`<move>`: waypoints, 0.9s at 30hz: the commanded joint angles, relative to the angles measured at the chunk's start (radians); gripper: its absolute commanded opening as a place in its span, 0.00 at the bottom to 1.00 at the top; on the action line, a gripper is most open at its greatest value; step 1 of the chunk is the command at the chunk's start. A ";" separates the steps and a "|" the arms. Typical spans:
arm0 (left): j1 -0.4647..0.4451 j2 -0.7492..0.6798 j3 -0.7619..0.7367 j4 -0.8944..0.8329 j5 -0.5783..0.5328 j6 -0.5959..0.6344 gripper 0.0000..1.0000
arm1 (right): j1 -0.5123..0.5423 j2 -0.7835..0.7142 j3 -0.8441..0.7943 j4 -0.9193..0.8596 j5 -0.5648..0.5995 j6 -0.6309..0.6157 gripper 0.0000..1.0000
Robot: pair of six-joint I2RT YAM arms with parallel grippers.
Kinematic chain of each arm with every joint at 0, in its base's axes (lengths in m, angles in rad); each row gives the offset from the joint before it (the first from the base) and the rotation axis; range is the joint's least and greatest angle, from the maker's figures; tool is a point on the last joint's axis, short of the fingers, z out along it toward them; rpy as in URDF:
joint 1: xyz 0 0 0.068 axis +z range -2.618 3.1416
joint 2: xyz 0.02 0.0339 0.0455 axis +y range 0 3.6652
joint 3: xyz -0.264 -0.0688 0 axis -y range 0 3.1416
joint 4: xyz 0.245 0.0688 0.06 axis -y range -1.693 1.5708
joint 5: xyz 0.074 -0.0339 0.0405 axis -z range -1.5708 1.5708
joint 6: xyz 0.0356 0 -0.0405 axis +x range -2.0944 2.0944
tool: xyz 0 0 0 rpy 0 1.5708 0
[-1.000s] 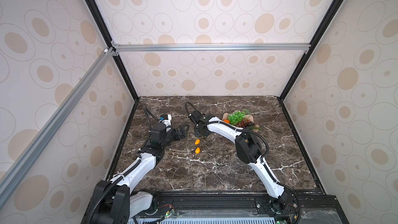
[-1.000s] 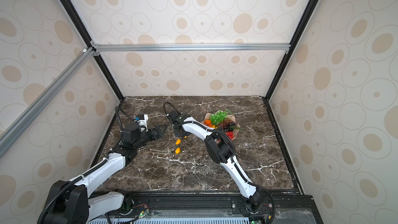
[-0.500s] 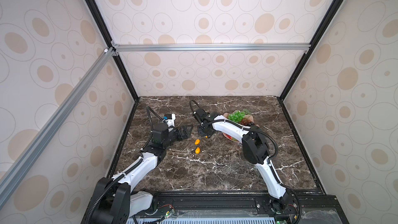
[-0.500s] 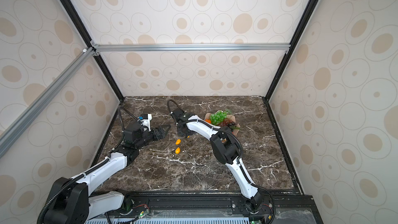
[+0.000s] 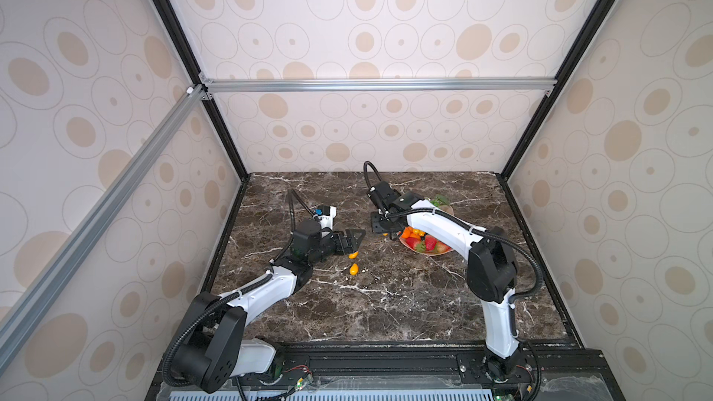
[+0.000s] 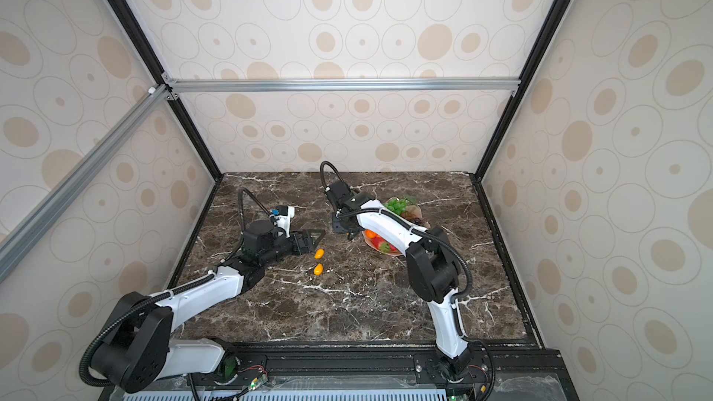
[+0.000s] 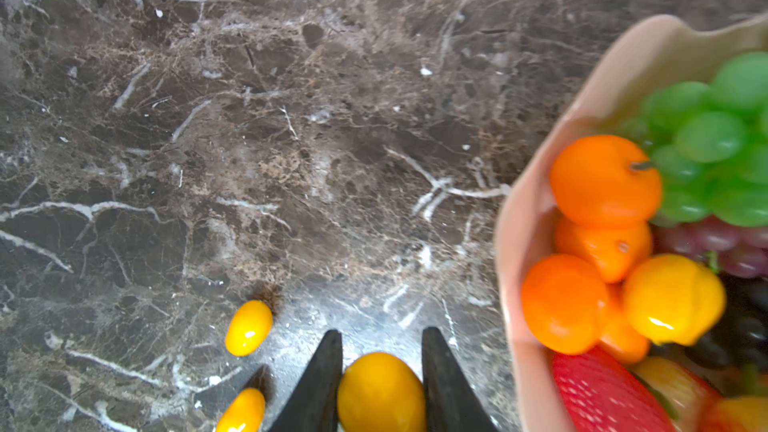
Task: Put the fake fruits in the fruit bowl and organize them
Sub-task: 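Lift the yellow fruit with the right gripper and carry it over the bowl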
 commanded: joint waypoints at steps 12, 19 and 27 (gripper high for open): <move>-0.132 0.132 0.170 0.067 -0.045 -0.011 0.98 | -0.133 -0.181 -0.187 0.050 0.018 0.012 0.32; -0.197 0.233 0.255 0.073 -0.047 -0.009 0.98 | -0.222 -0.199 -0.223 0.047 0.005 0.000 0.32; -0.265 0.310 0.342 0.011 -0.087 0.034 0.98 | -0.296 -0.163 -0.233 0.061 -0.021 -0.017 0.31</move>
